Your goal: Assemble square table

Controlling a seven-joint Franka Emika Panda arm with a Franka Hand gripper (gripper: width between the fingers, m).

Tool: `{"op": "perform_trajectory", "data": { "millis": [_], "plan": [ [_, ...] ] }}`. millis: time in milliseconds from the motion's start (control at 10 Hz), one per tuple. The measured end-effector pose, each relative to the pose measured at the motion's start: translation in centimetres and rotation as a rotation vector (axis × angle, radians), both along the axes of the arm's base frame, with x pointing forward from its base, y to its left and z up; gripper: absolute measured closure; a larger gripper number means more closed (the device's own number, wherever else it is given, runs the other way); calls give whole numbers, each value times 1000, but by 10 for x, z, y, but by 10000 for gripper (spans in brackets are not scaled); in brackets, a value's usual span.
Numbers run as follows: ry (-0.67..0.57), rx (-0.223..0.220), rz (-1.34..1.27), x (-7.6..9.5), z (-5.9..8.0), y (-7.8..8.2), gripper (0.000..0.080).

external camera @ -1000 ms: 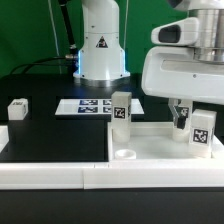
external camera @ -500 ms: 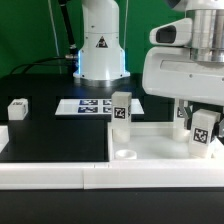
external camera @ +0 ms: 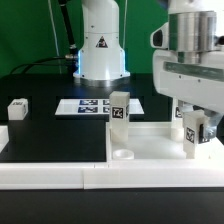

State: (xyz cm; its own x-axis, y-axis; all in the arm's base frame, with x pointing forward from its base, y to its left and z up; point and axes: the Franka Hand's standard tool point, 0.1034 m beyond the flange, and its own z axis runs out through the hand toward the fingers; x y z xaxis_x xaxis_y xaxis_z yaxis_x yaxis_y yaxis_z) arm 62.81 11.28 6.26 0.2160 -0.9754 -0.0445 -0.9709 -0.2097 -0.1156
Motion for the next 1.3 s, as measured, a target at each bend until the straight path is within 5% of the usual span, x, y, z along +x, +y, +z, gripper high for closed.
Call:
{"op": "perform_trajectory", "data": {
  "millis": [300,900,1100,1300],
  "plan": [
    [2,115,-365,1,-1,5,509],
    [22,138,-535,2,0,5,509],
    [-56,64,-95,8,2,1,215],
    [-64,50,-10,8,2,0,170]
  ]
}}
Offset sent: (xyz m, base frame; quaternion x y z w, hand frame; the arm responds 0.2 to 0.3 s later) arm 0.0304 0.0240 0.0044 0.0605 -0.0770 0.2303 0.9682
